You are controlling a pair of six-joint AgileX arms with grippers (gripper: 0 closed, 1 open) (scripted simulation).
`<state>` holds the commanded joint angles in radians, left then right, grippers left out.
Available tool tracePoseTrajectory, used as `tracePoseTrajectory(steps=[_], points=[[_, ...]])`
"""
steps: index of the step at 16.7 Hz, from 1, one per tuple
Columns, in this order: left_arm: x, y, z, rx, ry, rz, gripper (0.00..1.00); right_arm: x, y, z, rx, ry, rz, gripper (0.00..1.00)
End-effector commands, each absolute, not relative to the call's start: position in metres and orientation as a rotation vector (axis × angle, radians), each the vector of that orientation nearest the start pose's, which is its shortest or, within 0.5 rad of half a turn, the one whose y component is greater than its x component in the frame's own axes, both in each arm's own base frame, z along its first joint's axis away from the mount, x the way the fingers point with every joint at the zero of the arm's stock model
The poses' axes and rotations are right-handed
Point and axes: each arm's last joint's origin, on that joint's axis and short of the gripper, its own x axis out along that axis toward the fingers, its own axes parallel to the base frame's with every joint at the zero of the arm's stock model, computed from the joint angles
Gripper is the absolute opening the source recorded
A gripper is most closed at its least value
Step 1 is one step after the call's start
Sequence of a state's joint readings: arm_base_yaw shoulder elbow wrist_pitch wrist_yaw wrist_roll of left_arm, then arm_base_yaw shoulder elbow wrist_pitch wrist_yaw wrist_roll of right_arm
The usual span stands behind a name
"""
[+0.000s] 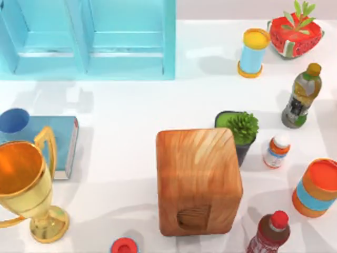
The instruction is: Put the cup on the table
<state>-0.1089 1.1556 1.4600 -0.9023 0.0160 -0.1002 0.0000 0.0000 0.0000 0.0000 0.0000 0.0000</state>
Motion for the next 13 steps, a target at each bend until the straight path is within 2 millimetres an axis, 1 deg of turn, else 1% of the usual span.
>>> tracePoseTrajectory(steps=[2,3,5,7,9,10,13], points=[[0.249,-0.027,0.408,-0.066,0.757,-0.09,1.0,0.106,-0.001,0.16,0.0,0.0,0.0,1.0],[0.264,-0.03,0.4,-0.06,0.839,-0.09,1.0,0.106,-0.001,0.16,0.0,0.0,0.0,1.0],[0.295,-0.035,0.376,-0.05,1.02,-0.083,1.0,0.106,-0.001,0.16,0.0,0.0,0.0,1.0],[0.321,-0.038,0.344,-0.044,1.211,-0.071,1.0,0.106,-0.001,0.16,0.0,0.0,0.0,1.0],[0.339,-0.039,0.315,-0.038,1.373,-0.054,1.0,0.106,-0.001,0.16,0.0,0.0,0.0,1.0],[0.346,-0.039,0.303,-0.033,1.435,-0.046,1.0,0.106,-0.001,0.16,0.0,0.0,0.0,1.0],[0.359,-0.038,0.282,-0.001,1.544,-0.024,1.0,0.106,-0.001,0.16,0.0,0.0,0.0,1.0]])
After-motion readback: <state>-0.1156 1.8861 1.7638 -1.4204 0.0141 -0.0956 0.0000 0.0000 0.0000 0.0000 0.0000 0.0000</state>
